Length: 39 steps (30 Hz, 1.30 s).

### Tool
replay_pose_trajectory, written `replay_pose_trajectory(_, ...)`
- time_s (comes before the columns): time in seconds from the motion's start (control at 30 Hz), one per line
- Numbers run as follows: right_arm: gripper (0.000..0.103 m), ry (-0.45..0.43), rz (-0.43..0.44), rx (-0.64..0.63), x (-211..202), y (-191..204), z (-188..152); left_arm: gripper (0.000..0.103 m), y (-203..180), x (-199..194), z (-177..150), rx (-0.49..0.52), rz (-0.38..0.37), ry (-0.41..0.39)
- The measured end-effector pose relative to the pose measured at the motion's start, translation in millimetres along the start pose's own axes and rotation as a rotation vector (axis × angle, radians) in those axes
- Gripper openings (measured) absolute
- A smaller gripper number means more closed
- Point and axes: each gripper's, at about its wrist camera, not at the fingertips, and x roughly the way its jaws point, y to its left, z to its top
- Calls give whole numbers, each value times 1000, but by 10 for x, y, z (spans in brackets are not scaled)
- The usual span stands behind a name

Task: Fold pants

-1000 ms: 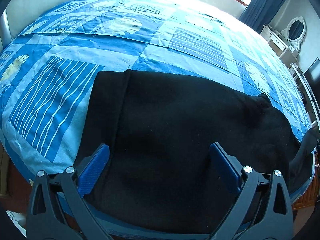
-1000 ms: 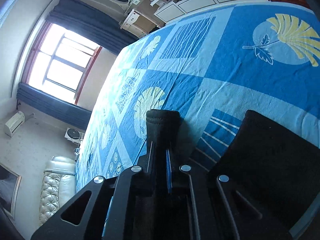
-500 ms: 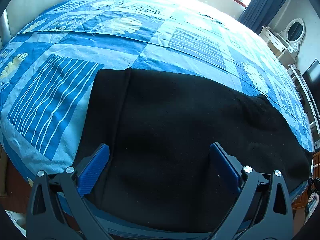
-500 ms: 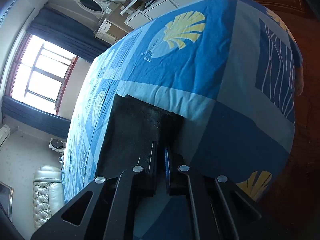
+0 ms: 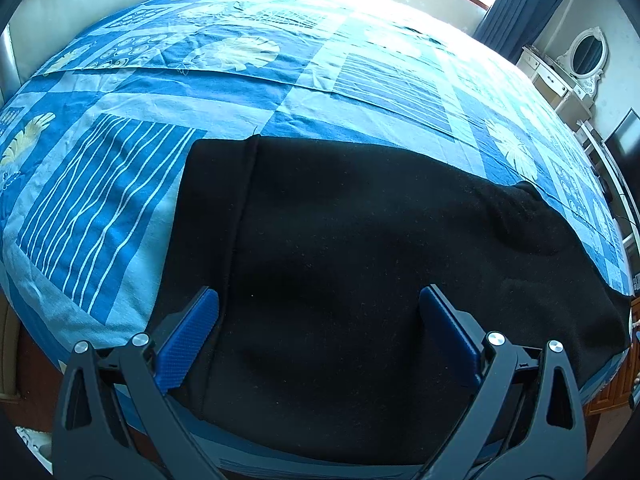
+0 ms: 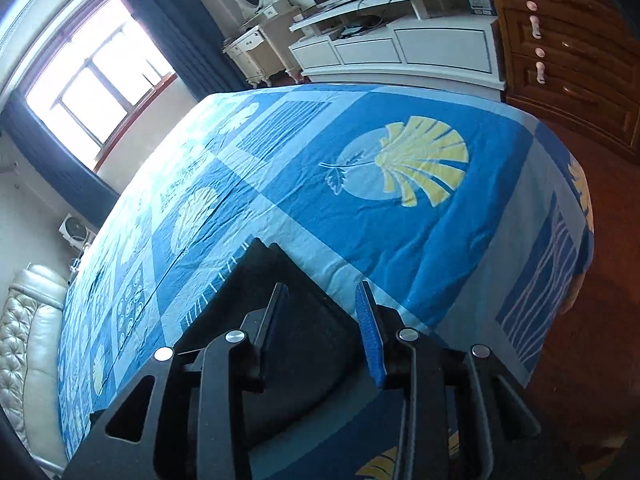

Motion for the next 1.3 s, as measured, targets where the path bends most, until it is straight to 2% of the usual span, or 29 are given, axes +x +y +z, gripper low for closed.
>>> replay_pose_trajectory(0.03, 51, 24, 9, -42, 113, 86, 79, 100, -5, 0, -5, 2, 4, 0)
replay_pose_trajectory(0.17, 56, 105, -21, -192, 541, 371, 287, 101, -18, 6, -8, -1, 17, -5)
replay_pose_trajectory(0.27, 60, 169, -46, -230, 796, 442, 319, 101, -27, 18, -6, -5, 28, -7)
replay_pose_trajectory(0.3, 53, 186, -23, -236, 844, 453, 307, 101, -30, 22, -4, -6, 32, -6)
replay_pose_trajectory(0.33, 22, 204, -2, -245, 881, 474, 291, 101, -35, 25, -5, -5, 36, -5)
replay_pose_trajectory(0.43, 13, 158, -38, -295, 811, 545, 251, 101, -38, 35, 0, -8, 42, -4)
replay_pose_trajectory(0.57, 12, 31, -9, -199, 570, 436, 345, 101, -41, 42, -2, -9, 47, -6)
replay_pose_trajectory(0.7, 12, 98, -83, -215, 874, 359, 240, 101, -52, 50, -9, 0, 54, -11)
replay_pose_trajectory(0.77, 14, 83, -61, -157, 886, 280, 248, 101, -49, 49, -14, -1, 53, -14)
replay_pose_trajectory(0.87, 23, 100, 44, -9, 793, 93, 296, 101, -43, 41, -17, -2, 48, -19)
replay_pose_trajectory(0.97, 40, 74, 69, 35, 551, -50, 294, 101, -33, 31, -28, 5, 38, -23)
replay_pose_trajectory(1.03, 57, 78, 125, 93, 400, -219, 259, 101, -30, 27, -34, 10, 31, -26)
replay_pose_trajectory(1.2, 57, 84, 268, 265, 107, -556, -30, 101, -34, 15, -52, 13, 28, -36)
replay_pose_trajectory(1.3, 57, 109, 261, 284, 97, -614, -162, 101, -33, 0, -52, 11, 23, -42)
